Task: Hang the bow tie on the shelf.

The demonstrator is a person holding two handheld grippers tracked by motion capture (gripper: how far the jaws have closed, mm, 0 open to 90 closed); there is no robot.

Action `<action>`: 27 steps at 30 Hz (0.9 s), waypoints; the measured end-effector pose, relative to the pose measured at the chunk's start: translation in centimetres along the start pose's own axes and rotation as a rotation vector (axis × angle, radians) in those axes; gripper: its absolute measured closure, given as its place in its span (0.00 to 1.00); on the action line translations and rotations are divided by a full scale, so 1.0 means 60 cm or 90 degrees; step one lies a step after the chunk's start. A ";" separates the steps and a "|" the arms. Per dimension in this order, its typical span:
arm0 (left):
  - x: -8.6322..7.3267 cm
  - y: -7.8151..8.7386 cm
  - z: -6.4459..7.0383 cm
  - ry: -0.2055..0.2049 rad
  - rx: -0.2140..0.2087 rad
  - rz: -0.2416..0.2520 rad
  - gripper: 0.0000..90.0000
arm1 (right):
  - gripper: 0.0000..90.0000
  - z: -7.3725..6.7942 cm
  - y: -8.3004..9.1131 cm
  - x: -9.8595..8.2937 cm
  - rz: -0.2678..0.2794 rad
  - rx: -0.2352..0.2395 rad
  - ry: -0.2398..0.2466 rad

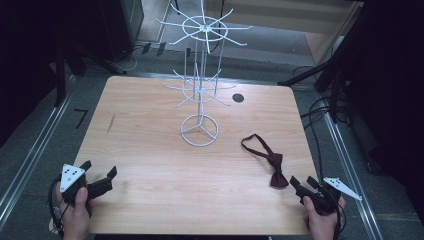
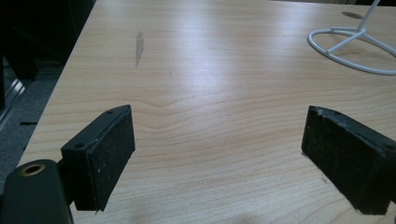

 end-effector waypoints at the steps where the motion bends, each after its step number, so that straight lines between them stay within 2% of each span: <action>1: 0.000 0.000 0.000 0.000 0.001 0.000 0.11 | 0.25 0.000 0.000 0.000 0.000 0.001 0.000; 13: 0.000 0.000 -0.001 0.004 0.005 0.002 0.14 | 0.27 -0.006 0.000 0.000 -0.001 -0.008 0.018; 15: 0.000 0.000 -0.001 0.003 0.005 0.002 0.14 | 0.33 -0.009 0.004 0.001 -0.005 0.009 -0.007; 17: 0.000 0.000 -0.001 0.002 0.007 0.001 0.14 | 0.33 -0.011 0.005 0.002 -0.007 0.016 -0.010; 18: 0.000 0.000 -0.001 0.001 0.009 0.001 0.14 | 0.34 -0.024 0.007 0.007 -0.015 0.020 0.003; 21: 0.000 0.001 0.000 0.001 0.009 0.002 0.14 | 0.34 -0.034 0.007 0.010 -0.019 0.019 0.018; 22: 0.000 0.001 0.000 0.001 0.008 0.003 0.15 | 0.34 -0.050 0.004 0.016 -0.028 0.009 0.047; 23: 0.000 0.001 0.000 0.001 0.008 0.003 0.15 | 0.34 -0.050 0.004 0.016 -0.028 0.009 0.047; 24: 0.000 0.002 0.000 0.003 0.008 0.004 0.15 | 0.33 -0.066 -0.003 0.023 -0.037 0.008 0.070; 27: 0.000 0.003 -0.001 0.005 0.006 0.005 0.15 | 0.33 -0.081 -0.015 0.030 -0.047 0.004 0.084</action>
Point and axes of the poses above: each handheld gripper's, and its own axes: y roughly backward along the jaws, x roughly out of its top, z roughly to its right, the point moved 5 cm from there along -y, roughly forward along the jaws, and after that the axes turned 9 degrees about x, right-handed, at the moved point
